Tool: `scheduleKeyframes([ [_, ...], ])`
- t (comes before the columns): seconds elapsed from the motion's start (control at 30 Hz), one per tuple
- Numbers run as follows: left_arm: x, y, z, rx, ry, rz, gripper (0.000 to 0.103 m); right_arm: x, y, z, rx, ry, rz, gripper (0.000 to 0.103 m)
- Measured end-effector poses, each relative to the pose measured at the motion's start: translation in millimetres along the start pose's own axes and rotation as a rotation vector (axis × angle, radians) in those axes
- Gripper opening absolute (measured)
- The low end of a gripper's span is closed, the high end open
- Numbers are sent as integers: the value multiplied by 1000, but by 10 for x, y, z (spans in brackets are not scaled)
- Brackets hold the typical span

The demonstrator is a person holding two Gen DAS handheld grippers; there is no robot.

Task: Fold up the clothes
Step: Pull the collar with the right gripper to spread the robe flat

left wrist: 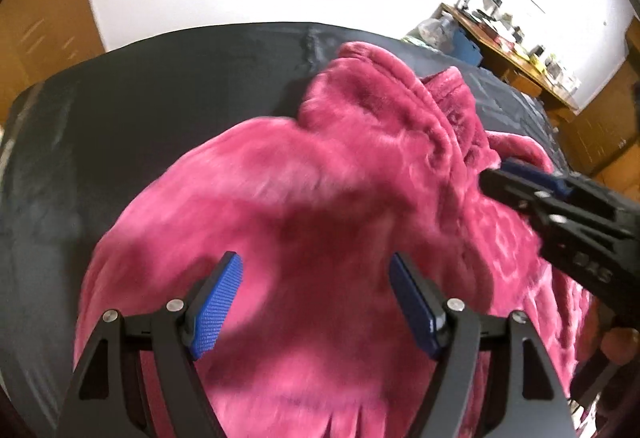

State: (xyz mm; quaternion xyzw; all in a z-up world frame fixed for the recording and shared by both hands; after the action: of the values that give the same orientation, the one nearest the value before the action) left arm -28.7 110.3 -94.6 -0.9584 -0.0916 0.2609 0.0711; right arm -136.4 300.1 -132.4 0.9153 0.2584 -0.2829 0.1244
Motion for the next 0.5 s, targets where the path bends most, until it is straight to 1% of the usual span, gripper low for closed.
scheduleKeyframes([
  [0.03,101,73,-94,-15,-3,-22,79,70,59,31,-24,15,-17,33],
  [0.1,366,393,-369,-59,-10,-74,79,226,232,87,-60,38,-75,34],
  [0.13,515,573,-512,-88,-13,-106,79,304,305,130,-75,50,-105,40],
  [0.2,765,825,-682,-146,-11,-163,79,465,389,235,-65,82,-158,60],
  [0.3,1119,1118,-845,-246,5,-239,79,594,407,334,-27,98,-201,62],
  [0.37,1374,1389,-998,-310,21,-286,79,636,401,366,-10,101,-214,64],
  [0.43,1592,1649,-1159,-349,21,-341,79,678,395,398,8,104,-226,65],
  [0.47,1653,1737,-1212,-362,17,-350,79,699,392,414,16,106,-232,67],
  [0.5,1713,1831,-1265,-373,13,-353,79,720,389,430,25,108,-238,72],
])
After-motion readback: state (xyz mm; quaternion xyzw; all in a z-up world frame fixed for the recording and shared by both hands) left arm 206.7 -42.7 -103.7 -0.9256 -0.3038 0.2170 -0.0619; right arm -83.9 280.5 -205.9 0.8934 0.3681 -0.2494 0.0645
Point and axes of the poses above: each gripper's, at about its wrist camera, not at the fingertips, and z roughly the way its jaws point, y to its left, x to its underside, the point moved 10 cm from there along z, roughly the way its jaws point, and after that the axes turned 4 degrees about -y, right-handed, at the moved point
